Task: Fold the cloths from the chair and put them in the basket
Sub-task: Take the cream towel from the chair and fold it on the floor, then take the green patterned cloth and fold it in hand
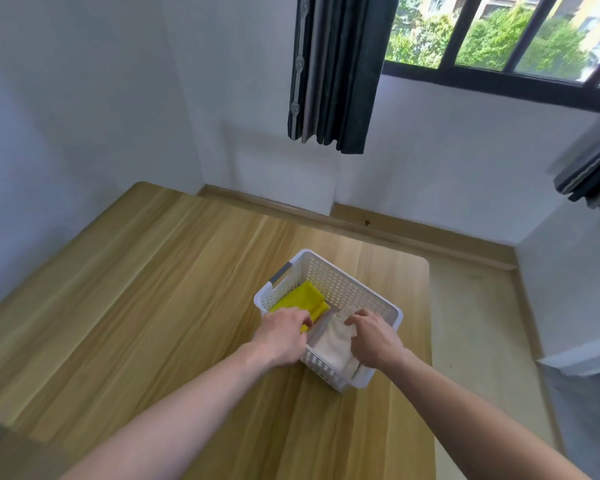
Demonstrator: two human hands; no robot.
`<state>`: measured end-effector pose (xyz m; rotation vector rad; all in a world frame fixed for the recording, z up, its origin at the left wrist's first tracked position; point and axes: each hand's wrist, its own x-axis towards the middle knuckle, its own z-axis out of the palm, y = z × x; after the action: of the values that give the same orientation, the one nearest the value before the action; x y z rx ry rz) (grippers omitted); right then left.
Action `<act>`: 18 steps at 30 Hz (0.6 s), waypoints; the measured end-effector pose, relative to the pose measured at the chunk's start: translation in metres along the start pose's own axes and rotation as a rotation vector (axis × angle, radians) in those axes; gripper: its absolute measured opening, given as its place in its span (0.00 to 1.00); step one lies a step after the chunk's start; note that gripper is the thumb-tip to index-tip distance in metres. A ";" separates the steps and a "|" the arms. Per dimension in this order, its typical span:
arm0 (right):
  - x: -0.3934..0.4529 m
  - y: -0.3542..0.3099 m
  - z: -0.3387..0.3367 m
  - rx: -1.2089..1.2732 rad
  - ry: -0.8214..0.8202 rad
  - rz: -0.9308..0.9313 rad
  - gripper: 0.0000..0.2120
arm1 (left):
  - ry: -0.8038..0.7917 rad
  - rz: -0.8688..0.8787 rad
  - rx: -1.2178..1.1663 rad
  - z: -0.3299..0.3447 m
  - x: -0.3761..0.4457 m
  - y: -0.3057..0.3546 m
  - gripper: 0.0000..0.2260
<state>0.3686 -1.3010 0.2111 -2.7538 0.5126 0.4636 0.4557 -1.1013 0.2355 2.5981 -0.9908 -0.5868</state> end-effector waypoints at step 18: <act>-0.250 -0.191 0.080 0.416 -0.094 -0.618 0.19 | 0.421 -0.586 -0.324 0.041 -0.445 -0.064 0.11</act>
<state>0.2014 -1.0300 0.2737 -2.3056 -0.2473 0.2853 0.1702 -0.7561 0.2925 2.5331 0.0073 -0.2665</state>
